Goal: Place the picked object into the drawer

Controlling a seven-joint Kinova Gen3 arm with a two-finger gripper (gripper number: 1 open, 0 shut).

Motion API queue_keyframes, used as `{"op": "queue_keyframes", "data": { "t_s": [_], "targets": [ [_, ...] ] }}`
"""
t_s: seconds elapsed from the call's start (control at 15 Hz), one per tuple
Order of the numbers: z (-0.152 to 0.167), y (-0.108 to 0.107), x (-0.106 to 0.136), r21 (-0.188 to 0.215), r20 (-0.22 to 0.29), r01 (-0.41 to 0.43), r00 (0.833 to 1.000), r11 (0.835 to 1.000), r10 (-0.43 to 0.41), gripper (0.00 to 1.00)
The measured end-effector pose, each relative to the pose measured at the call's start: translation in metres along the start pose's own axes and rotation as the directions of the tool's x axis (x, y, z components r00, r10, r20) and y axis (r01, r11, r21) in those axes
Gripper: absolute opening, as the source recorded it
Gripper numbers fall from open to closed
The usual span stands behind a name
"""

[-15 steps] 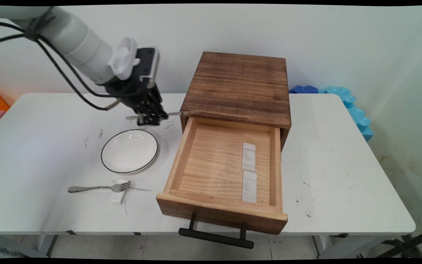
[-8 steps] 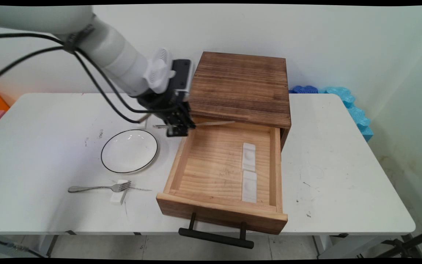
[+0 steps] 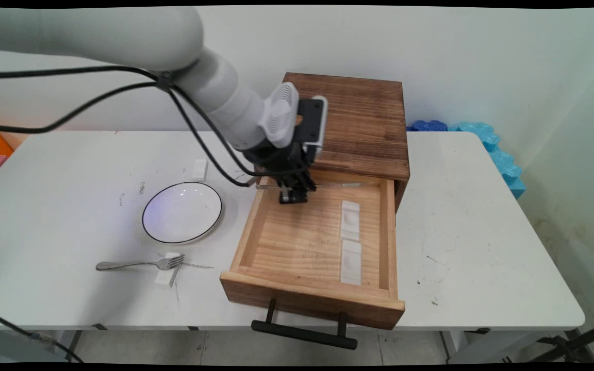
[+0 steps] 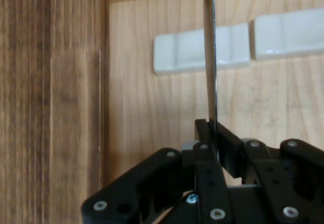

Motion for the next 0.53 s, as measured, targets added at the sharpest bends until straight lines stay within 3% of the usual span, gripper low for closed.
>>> {"op": "queue_keyframes", "data": {
  "t_s": [0.53],
  "targets": [
    [0.044, -0.001, 0.018, -0.007, 0.008, -0.024, 1.000, 1.000, 0.024, 0.00]
  ]
}}
